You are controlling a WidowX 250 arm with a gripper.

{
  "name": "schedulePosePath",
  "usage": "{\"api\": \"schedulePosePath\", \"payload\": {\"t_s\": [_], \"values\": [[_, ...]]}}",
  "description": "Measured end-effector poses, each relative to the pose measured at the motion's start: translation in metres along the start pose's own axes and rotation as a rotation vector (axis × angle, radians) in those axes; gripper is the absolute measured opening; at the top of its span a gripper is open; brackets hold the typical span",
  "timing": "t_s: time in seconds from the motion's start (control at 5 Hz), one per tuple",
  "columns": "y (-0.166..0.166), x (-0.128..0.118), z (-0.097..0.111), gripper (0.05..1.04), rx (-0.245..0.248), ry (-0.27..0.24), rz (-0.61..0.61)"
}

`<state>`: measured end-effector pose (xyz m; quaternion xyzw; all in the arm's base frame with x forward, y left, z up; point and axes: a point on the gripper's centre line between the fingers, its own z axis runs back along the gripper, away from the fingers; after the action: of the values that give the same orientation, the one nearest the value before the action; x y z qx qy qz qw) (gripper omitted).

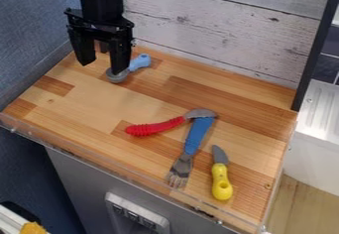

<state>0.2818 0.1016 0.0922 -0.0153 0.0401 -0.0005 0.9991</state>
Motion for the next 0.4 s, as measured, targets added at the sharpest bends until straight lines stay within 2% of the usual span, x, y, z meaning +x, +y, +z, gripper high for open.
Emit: {"api": "schedulePosePath", "payload": {"t_s": [0.2, 0.4], "values": [[0.002, 0.009, -0.003, 0.994, -0.014, 0.021, 0.099], [0.007, 0.029, 0.002, 0.996, -0.026, 0.021, 0.271]]}}
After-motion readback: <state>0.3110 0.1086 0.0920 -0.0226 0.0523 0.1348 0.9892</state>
